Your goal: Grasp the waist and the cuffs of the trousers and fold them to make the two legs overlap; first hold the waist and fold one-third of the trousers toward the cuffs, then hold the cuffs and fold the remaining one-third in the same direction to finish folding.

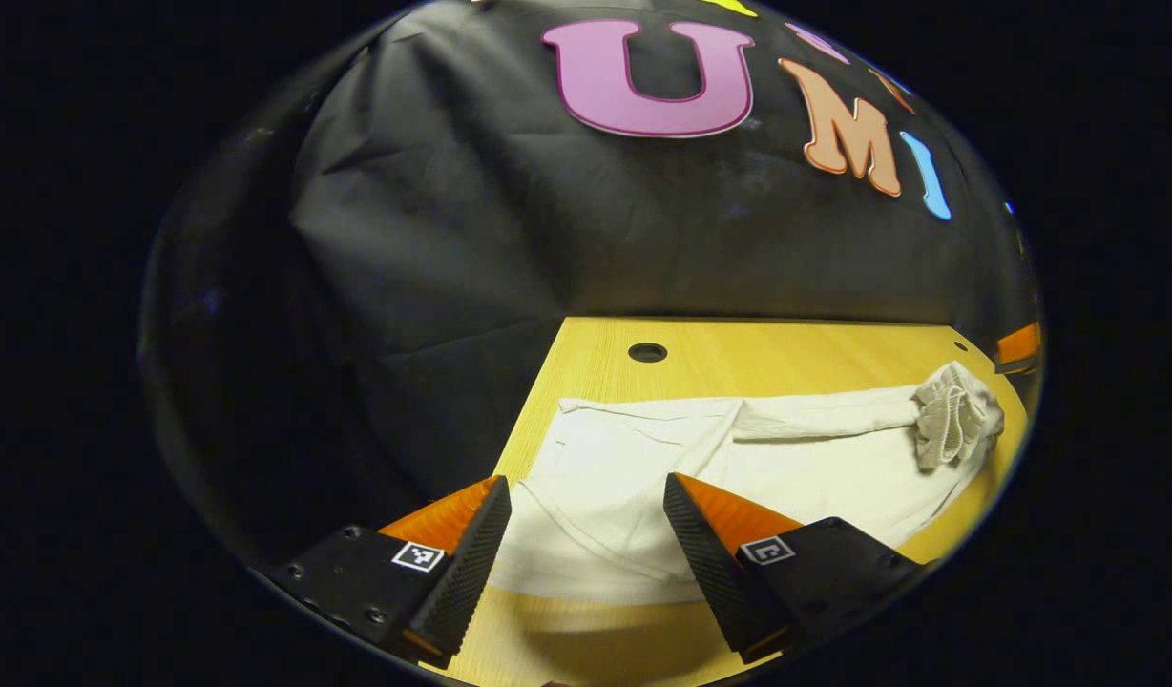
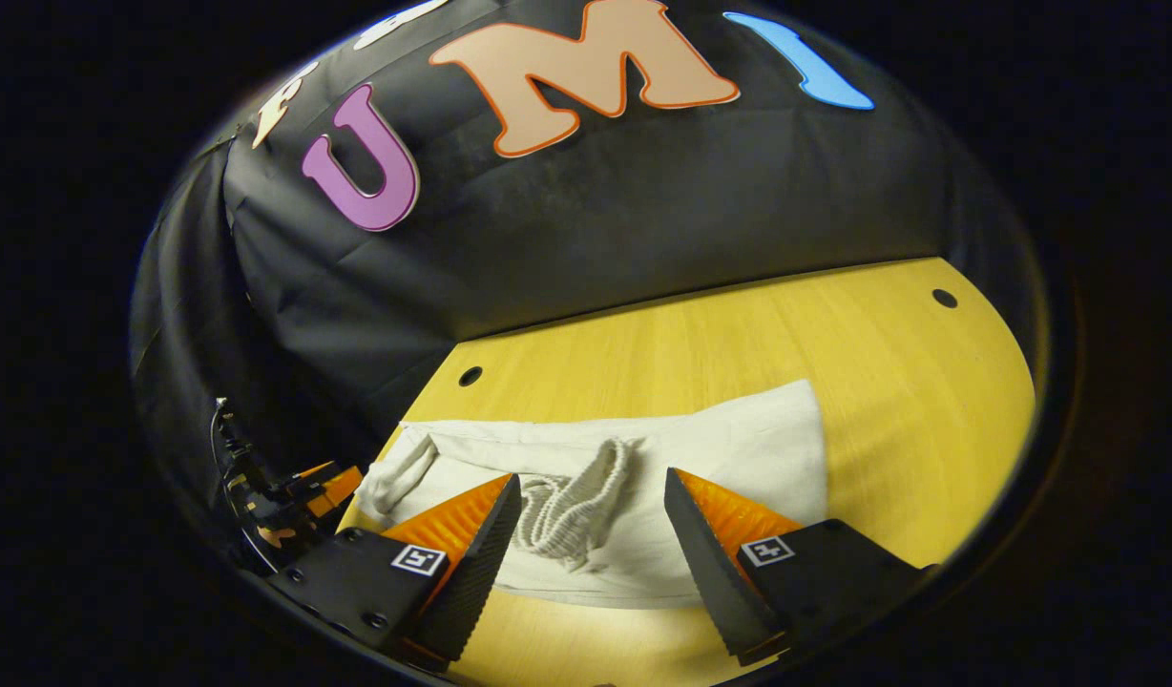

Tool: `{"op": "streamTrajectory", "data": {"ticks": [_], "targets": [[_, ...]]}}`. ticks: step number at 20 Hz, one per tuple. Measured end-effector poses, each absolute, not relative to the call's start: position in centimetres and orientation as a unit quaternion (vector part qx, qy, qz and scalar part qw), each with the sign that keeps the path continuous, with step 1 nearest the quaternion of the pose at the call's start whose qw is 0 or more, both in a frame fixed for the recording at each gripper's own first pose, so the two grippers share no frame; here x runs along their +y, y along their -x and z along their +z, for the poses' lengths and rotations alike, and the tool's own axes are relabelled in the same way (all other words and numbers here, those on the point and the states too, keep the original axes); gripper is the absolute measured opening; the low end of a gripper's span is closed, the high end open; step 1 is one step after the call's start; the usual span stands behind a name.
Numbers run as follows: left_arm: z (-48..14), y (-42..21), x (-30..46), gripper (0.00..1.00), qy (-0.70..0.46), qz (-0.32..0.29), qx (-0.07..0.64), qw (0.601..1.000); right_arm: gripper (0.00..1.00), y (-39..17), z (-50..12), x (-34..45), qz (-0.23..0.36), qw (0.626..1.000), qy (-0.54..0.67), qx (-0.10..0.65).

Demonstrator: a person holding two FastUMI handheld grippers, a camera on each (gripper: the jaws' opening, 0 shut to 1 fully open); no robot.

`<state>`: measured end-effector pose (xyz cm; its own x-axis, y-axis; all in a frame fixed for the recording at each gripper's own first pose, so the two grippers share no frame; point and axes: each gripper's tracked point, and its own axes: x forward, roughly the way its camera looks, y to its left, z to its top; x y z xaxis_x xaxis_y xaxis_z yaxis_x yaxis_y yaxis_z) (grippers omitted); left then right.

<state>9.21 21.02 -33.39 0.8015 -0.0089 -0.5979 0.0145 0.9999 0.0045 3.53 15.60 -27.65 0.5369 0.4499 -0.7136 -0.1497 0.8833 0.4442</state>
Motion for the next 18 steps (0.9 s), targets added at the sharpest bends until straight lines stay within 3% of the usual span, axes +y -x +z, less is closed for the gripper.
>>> {"op": "streamTrajectory", "data": {"ticks": [6, 16, 18], "targets": [[-36.7, -11.1, 21.8, 0.96, 0.02, 0.0, 0.34, 0.94, 0.96, -1.7, -28.9, 11.0, 0.122, 0.862, -0.164, 0.465], [-39.4, -10.4, 20.8, 0.97, 0.017, -0.032, 0.382, 0.923, 0.96, -0.5, -28.8, 9.8, 0.122, 0.866, -0.144, 0.464], [-39.4, -10.4, 20.1, 0.86, 0.023, -0.046, 0.387, 0.921, 0.96, 0.0, -28.7, 9.8, 0.126, 0.865, -0.138, 0.465]]}}
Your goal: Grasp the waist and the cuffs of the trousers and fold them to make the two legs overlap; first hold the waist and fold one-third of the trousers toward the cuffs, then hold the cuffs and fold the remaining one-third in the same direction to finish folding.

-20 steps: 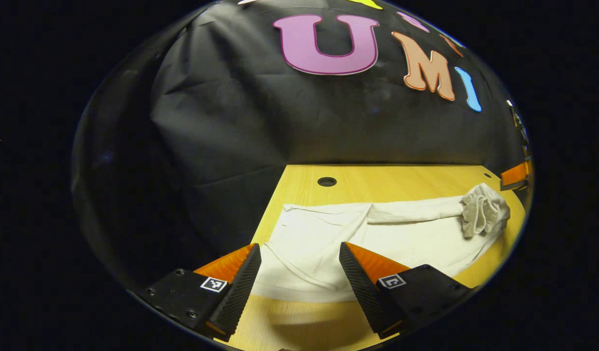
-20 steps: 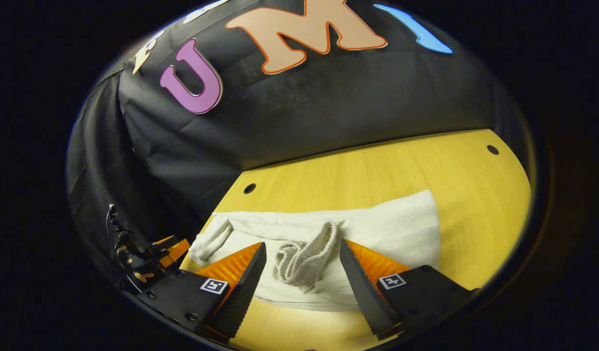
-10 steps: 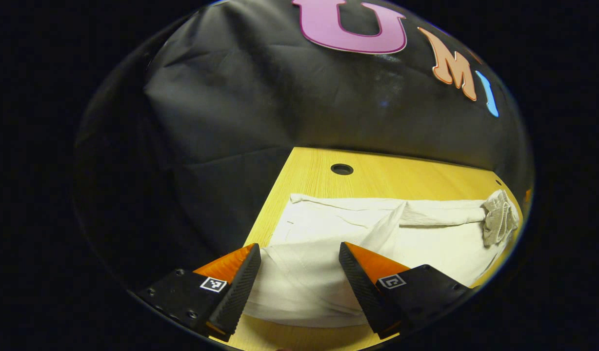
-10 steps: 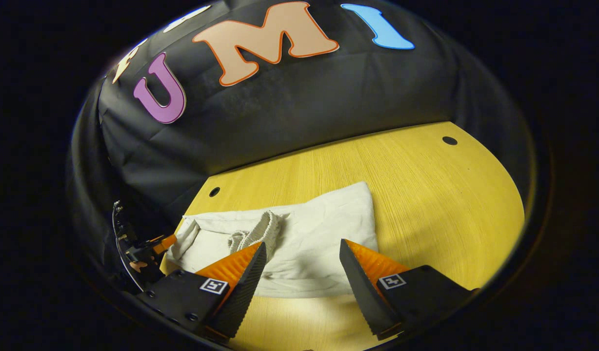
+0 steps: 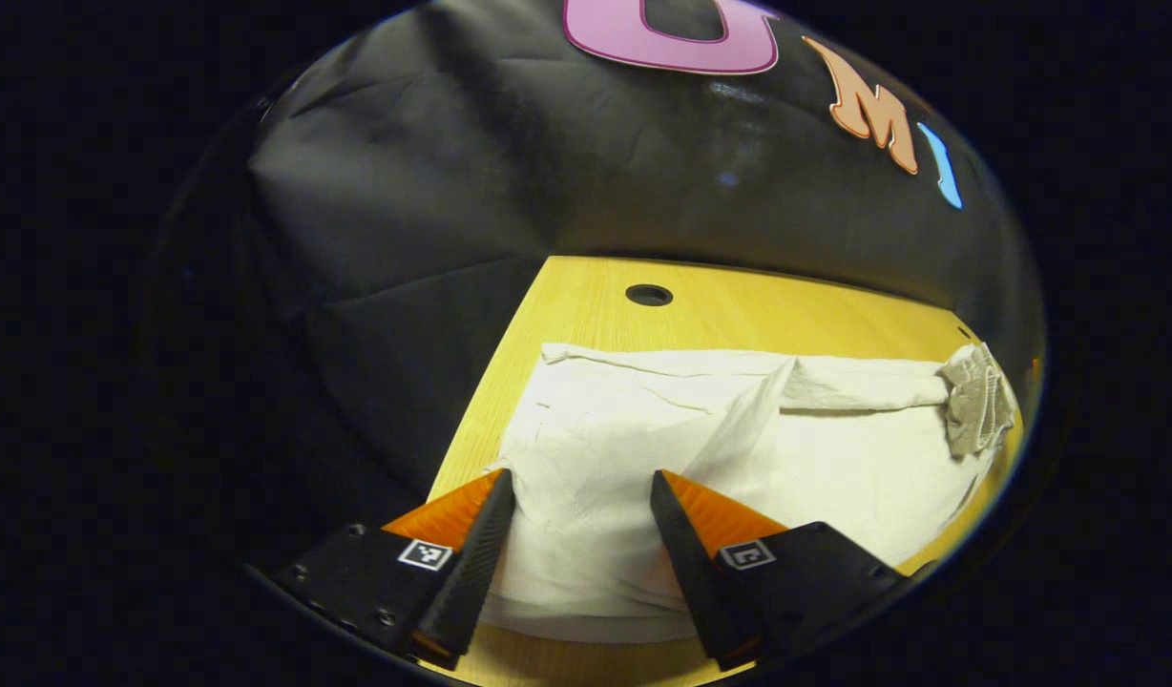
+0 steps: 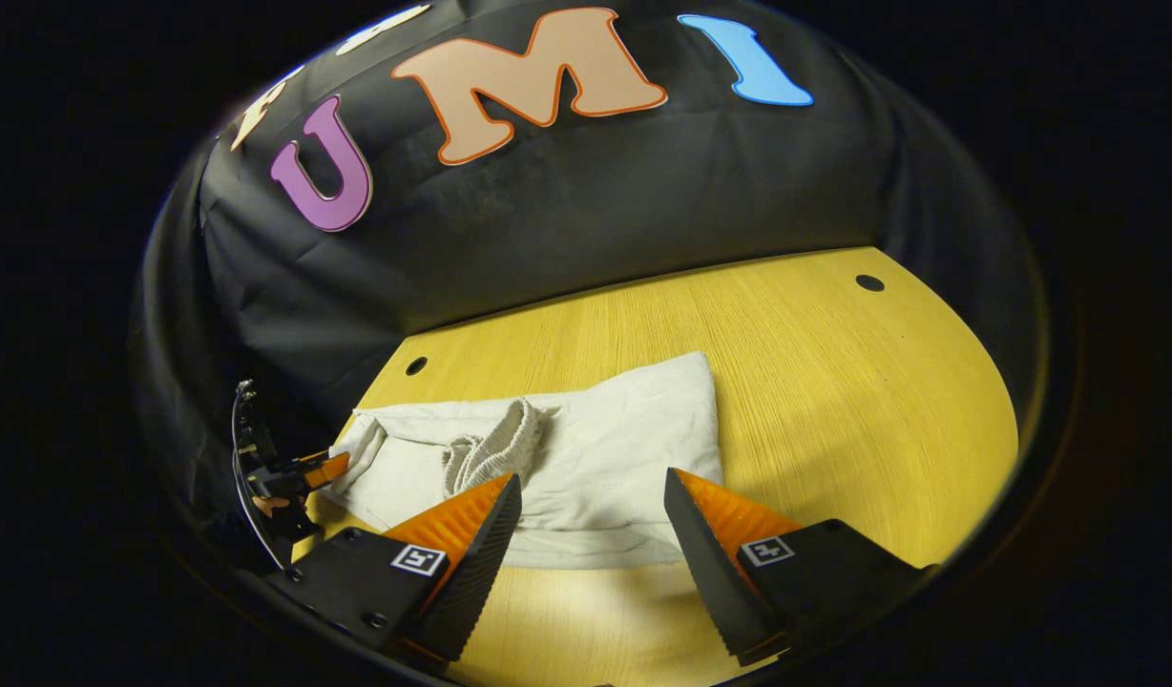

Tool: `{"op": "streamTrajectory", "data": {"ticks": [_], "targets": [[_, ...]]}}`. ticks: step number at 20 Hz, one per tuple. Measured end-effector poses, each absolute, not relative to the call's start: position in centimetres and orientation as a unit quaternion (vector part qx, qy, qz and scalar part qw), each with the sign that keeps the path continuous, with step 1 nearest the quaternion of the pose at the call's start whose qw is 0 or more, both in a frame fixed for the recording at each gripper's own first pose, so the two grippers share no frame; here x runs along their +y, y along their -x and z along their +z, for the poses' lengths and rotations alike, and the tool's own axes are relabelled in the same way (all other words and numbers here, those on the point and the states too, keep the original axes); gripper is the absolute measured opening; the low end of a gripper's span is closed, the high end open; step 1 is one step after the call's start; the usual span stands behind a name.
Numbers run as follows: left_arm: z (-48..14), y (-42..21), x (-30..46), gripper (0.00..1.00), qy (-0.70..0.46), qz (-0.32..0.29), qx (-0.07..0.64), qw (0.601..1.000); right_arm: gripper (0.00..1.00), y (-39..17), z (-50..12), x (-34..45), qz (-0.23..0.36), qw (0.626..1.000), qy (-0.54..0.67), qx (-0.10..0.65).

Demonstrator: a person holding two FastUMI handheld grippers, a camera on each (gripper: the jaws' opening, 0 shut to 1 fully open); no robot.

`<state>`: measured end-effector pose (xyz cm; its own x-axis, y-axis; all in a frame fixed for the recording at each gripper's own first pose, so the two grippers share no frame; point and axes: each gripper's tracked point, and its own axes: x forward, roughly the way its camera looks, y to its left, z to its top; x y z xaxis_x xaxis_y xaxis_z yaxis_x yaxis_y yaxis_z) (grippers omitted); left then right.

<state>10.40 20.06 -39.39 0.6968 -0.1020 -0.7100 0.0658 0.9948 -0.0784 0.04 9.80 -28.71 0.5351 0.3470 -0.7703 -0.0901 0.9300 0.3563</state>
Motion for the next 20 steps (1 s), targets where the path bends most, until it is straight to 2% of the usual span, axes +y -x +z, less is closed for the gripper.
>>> {"op": "streamTrajectory", "data": {"ticks": [3, 5, 7, 9, 14, 20], "targets": [[-39.5, -10.6, 18.8, 0.46, 0.035, -0.059, 0.384, 0.921, 0.97, 1.1, -28.6, 9.4, 0.13, 0.862, -0.135, 0.471], [-39.2, -10.7, 18.6, 0.14, 0.049, -0.052, 0.379, 0.923, 0.96, 1.4, -28.5, 9.1, 0.128, 0.861, -0.138, 0.472], [-39.1, -10.5, 18.4, 0.12, 0.057, -0.045, 0.381, 0.922, 0.96, 1.6, -28.4, 8.8, 0.127, 0.862, -0.141, 0.471], [-39.1, -10.4, 18.3, 0.0, 0.053, -0.041, 0.387, 0.92, 0.96, 1.6, -28.1, 8.4, 0.124, 0.863, -0.142, 0.469], [-35.8, -11.2, 17.6, 0.0, 0.061, -0.023, 0.366, 0.929, 0.96, 1.3, -27.3, 6.9, 0.125, 0.867, -0.15, 0.459], [-29.3, -12.1, 14.1, 0.0, 0.053, -0.043, 0.312, 0.948, 0.96, 1.2, -27.5, 6.0, 0.14, 0.863, -0.167, 0.456]]}}
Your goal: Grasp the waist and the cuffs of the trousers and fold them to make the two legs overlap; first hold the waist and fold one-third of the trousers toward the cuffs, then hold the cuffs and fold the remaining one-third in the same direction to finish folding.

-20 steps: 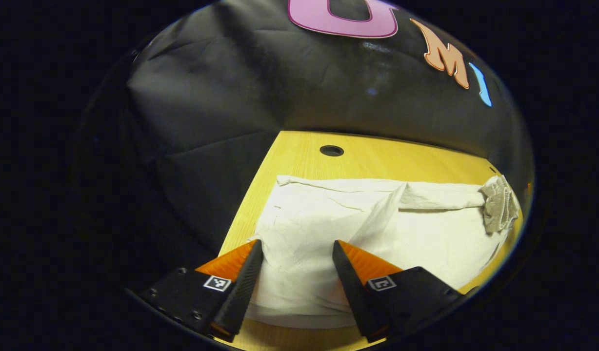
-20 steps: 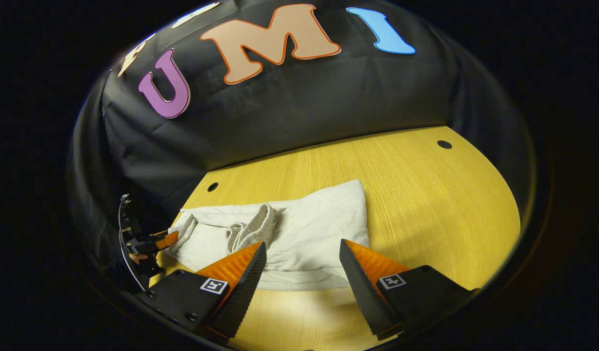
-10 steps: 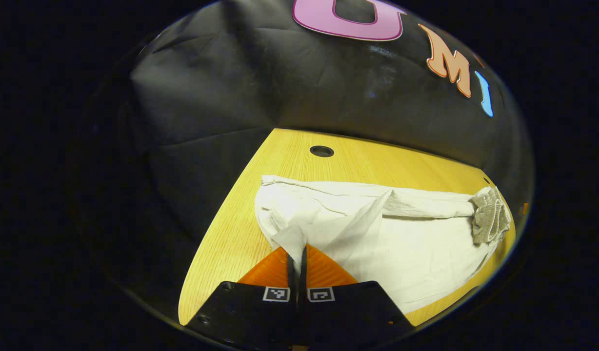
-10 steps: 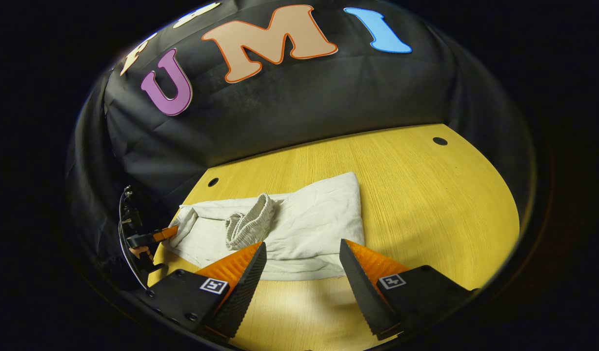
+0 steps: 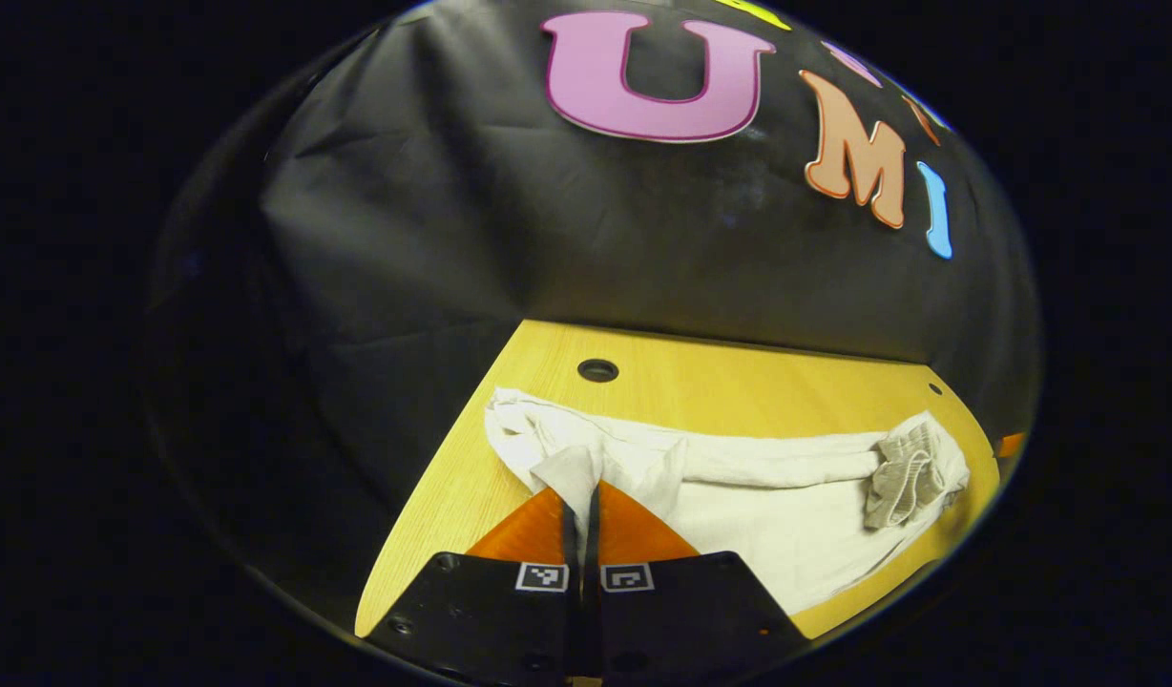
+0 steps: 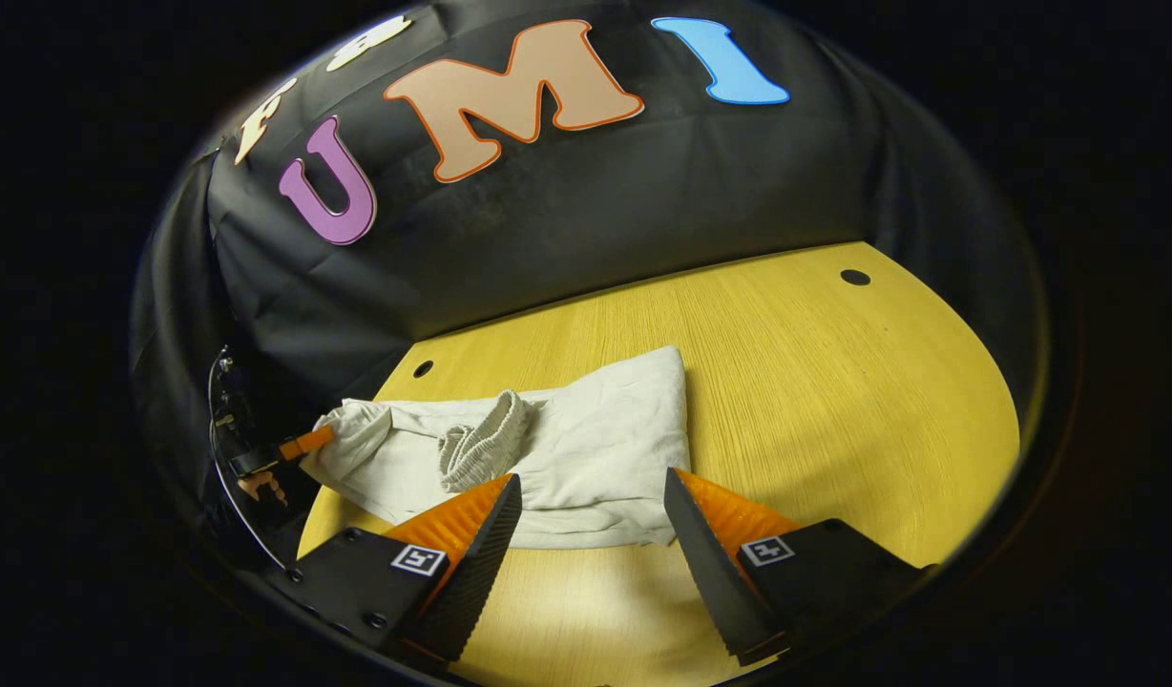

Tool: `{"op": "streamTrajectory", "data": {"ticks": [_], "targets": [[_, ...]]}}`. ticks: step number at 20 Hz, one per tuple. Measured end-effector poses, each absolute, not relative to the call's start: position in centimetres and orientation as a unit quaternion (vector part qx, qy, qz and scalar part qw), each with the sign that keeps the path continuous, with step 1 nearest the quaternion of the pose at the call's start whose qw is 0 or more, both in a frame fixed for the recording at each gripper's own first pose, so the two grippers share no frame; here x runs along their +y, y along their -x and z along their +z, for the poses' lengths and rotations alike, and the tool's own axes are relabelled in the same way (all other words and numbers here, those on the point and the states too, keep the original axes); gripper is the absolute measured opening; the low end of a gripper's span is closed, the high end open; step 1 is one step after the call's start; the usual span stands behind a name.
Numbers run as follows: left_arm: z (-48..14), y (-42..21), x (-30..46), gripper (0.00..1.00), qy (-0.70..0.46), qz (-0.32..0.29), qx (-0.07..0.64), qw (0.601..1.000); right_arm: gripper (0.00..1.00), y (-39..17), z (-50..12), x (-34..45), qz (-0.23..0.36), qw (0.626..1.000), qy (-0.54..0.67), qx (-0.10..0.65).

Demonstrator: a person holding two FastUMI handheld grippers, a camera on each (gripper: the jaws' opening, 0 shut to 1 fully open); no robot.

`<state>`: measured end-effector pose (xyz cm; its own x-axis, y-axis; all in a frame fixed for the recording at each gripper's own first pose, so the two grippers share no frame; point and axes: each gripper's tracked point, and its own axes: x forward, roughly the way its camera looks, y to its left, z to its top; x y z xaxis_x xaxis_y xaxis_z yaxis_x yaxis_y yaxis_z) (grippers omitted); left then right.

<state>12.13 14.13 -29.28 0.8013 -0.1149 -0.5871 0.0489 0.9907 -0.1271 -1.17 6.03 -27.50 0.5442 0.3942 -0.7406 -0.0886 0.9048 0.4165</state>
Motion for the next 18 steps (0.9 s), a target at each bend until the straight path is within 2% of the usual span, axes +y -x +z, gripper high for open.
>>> {"op": "streamTrajectory", "data": {"ticks": [10, 18], "targets": [[-19.8, -14.7, 3.1, 0.0, 0.056, -0.099, 0.238, 0.964, 0.96, 1.3, -27.9, 3.1, 0.159, 0.861, -0.172, 0.452], [-16.6, -15.2, -7.0, 0.0, 0.049, -0.161, 0.207, 0.964, 0.96, 1.9, -27.8, -0.3, 0.166, 0.861, -0.171, 0.45]]}}
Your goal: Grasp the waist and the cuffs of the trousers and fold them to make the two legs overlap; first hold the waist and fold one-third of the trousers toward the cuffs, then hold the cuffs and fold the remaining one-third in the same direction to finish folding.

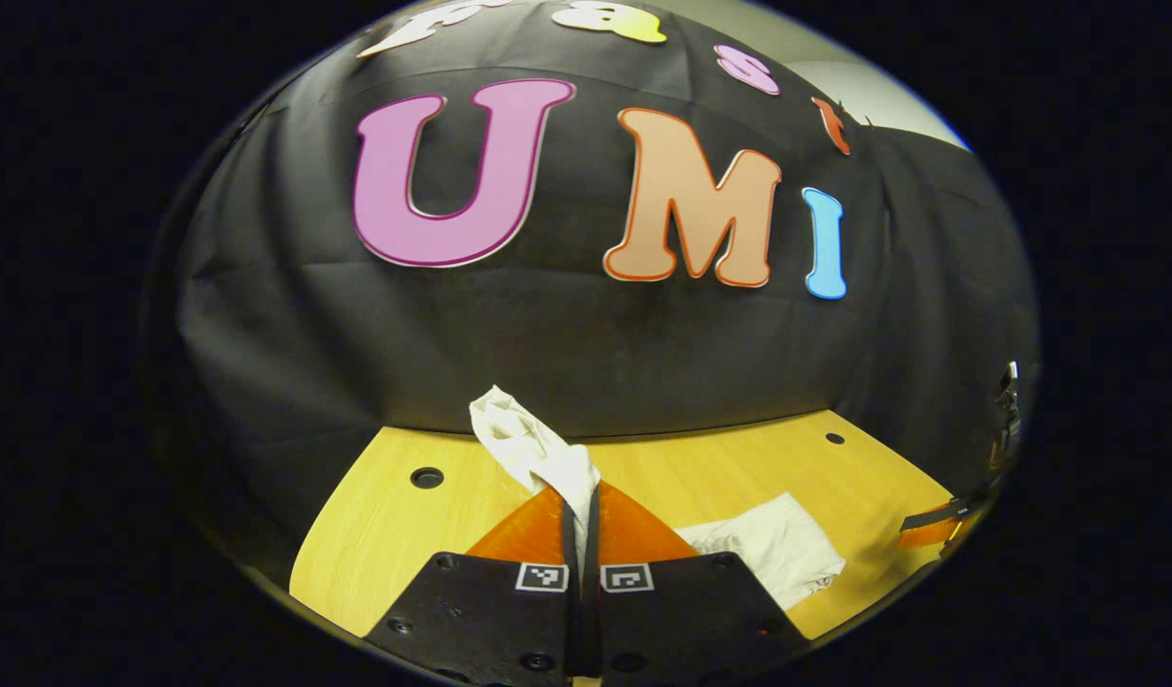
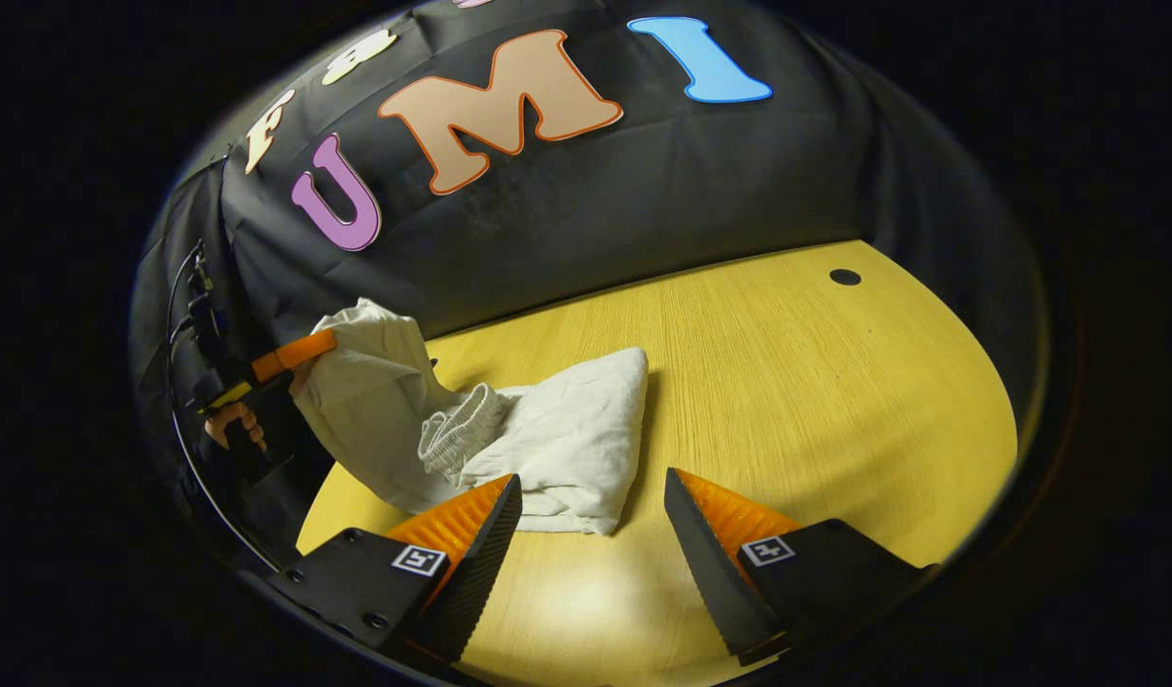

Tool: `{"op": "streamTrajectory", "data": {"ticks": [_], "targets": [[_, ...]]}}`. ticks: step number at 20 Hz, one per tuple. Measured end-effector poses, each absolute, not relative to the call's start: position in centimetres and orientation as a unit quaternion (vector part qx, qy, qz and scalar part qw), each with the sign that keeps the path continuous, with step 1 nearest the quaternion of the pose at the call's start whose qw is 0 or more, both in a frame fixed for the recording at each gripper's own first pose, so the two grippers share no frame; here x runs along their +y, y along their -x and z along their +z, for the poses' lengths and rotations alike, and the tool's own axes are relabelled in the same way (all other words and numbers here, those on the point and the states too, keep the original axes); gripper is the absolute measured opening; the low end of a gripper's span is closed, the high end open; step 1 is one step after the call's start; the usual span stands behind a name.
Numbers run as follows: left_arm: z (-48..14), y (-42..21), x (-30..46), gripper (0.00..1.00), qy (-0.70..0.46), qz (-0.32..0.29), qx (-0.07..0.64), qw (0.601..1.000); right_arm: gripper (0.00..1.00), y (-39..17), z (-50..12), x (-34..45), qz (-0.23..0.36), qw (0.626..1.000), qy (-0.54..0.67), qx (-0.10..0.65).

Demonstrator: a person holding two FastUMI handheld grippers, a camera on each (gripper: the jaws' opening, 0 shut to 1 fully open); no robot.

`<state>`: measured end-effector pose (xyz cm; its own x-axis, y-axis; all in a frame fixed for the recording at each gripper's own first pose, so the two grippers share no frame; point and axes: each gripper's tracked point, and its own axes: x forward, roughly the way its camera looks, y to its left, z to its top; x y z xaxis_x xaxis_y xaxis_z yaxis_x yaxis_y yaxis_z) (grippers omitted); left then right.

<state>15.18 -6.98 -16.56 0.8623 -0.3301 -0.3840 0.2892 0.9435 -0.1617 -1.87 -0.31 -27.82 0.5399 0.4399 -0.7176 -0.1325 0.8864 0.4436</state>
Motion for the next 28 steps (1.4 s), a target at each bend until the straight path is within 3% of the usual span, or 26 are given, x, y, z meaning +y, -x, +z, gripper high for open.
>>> {"op": "streamTrajectory", "data": {"ticks": [10, 23, 24, 28], "targets": [[-16.1, -13.5, -20.2, 0.0, 0.041, -0.236, 0.208, 0.948, 0.96, 2.9, -28.2, -3.9, 0.17, 0.858, -0.178, 0.452], [-25.8, -7.5, -29.3, 0.02, 0.021, -0.275, 0.292, 0.916, 0.96, 1.9, -28.3, -8.8, 0.151, 0.871, -0.164, 0.438], [-25.7, -7.3, -29.2, 0.07, 0.024, -0.27, 0.291, 0.918, 0.97, 1.4, -28.0, -9.0, 0.15, 0.876, -0.155, 0.431], [-23.3, -6.9, -26.4, 0.96, 0.028, -0.237, 0.263, 0.935, 0.96, 0.5, -26.6, -7.5, 0.157, 0.89, -0.131, 0.408]]}}
